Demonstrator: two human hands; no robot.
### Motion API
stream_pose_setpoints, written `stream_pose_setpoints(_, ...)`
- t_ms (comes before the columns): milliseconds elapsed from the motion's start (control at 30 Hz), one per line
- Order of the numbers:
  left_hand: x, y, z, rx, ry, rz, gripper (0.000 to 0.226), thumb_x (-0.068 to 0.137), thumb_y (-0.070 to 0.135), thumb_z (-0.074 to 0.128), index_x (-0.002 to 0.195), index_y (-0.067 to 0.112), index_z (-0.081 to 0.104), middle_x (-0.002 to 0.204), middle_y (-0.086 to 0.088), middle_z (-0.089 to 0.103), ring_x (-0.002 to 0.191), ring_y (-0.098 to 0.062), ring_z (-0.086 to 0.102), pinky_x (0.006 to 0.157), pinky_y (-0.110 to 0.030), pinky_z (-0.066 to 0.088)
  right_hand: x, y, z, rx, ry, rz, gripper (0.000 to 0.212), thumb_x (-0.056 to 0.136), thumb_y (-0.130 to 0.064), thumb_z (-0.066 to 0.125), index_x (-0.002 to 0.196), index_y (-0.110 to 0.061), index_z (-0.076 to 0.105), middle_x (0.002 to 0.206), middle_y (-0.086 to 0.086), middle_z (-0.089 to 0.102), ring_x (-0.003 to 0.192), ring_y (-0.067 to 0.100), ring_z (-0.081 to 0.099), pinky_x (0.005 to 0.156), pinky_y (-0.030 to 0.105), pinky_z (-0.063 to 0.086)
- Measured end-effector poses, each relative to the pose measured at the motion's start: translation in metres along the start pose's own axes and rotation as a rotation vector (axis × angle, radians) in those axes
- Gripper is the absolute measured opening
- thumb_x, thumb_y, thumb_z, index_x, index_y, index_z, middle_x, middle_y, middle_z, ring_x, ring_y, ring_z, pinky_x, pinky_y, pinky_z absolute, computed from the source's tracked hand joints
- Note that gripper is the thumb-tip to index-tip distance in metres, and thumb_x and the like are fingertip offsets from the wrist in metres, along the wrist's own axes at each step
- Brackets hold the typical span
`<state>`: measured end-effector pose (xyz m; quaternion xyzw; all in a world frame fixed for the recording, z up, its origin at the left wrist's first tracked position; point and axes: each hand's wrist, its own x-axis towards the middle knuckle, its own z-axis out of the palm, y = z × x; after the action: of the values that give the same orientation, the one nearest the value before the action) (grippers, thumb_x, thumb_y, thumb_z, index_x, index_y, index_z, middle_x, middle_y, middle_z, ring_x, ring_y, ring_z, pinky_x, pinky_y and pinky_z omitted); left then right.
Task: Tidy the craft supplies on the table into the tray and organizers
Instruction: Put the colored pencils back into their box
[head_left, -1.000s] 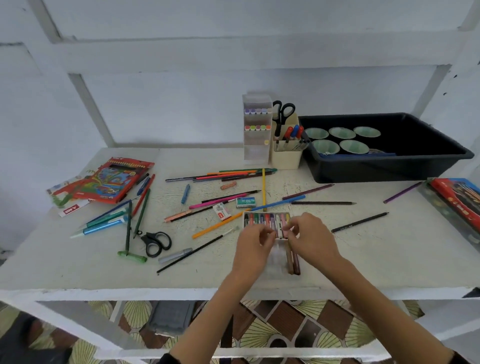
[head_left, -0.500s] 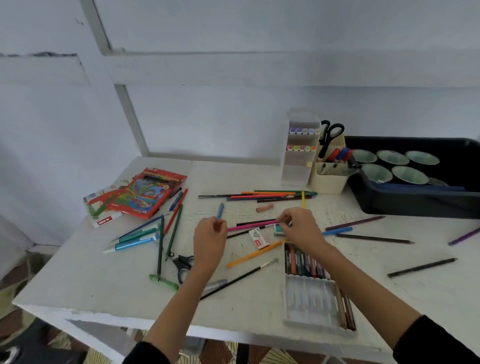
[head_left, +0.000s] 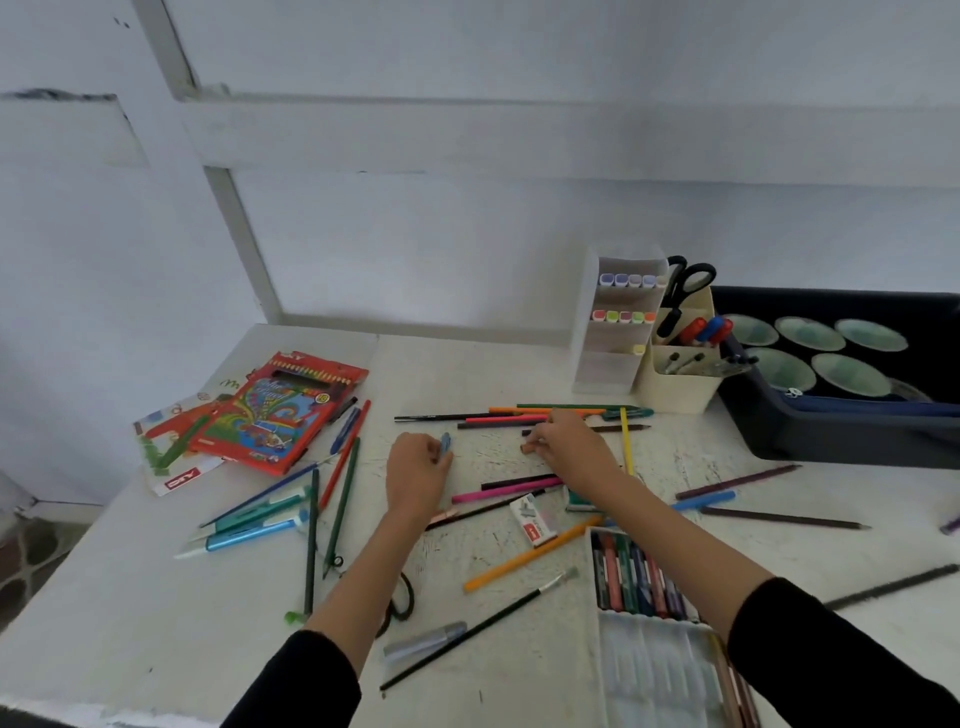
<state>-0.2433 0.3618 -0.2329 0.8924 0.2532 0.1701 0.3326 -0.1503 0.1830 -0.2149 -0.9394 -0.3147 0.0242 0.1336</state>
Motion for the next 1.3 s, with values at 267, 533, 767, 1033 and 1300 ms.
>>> stream_pose_setpoints(267, -0.048, 0.048, -0.012, -0.315, -0.062, -0.033, 0.013, 0.085, 0.020, 0.067, 0.083, 0.008, 0.071, 0.070, 0.003, 0.065, 0.064, -0.006, 0.061, 0.062, -0.018, 0.050, -0.046, -0.003, -0.017, 0.307, 0.288, 0.004, 0.014, 0.089, -0.017, 0.061, 0.097, -0.012, 0.071, 0.090, 0.003, 0.060, 0.085, 0.014, 0.054, 0.074, 0.027, 0.049)
stream_pose_setpoints(533, -0.135, 0.101, -0.005, -0.532, -0.484, -0.155, 0.008, 0.081, 0.007, 0.070, 0.078, 0.007, 0.063, 0.072, -0.009, 0.067, 0.061, -0.014, 0.068, 0.059, -0.025, 0.058, -0.140, 0.012, -0.050, 0.746, 0.164, 0.391, 0.021, 0.082, -0.013, 0.069, 0.100, -0.023, 0.065, 0.072, 0.006, 0.069, 0.063, 0.015, 0.068, 0.062, 0.025, 0.057)
stream_pose_setpoints(767, -0.185, 0.113, 0.021, -0.448, -0.595, -0.113, 0.010, 0.080, 0.011, 0.073, 0.076, 0.011, 0.063, 0.075, -0.009, 0.067, 0.066, -0.018, 0.067, 0.067, -0.034, 0.060, -0.207, 0.025, -0.051, 0.782, 0.034, 0.516, 0.019, 0.078, -0.007, 0.073, 0.094, -0.017, 0.070, 0.071, 0.008, 0.071, 0.067, 0.020, 0.069, 0.062, 0.030, 0.059)
stream_pose_setpoints(1033, -0.208, 0.116, 0.034, -0.374, -0.547, -0.057, 0.018, 0.078, 0.014, 0.075, 0.089, 0.003, 0.068, 0.081, -0.012, 0.069, 0.074, -0.022, 0.068, 0.073, -0.041, 0.058, -0.237, 0.025, -0.051, 0.797, 0.027, 0.522, 0.020, 0.076, -0.005, 0.075, 0.096, -0.009, 0.072, 0.068, 0.007, 0.070, 0.061, 0.014, 0.069, 0.055, 0.020, 0.054)
stream_pose_setpoints(1300, -0.219, 0.125, 0.040, -0.281, -0.495, 0.015, 0.014, 0.081, 0.019, 0.073, 0.085, 0.013, 0.061, 0.071, 0.006, 0.056, 0.064, -0.003, 0.054, 0.064, -0.016, 0.049, -0.246, 0.025, -0.044, 0.664, 0.010, 0.489, 0.024, 0.079, -0.006, 0.072, 0.103, -0.006, 0.070, 0.072, 0.006, 0.068, 0.061, 0.014, 0.068, 0.058, 0.019, 0.056)
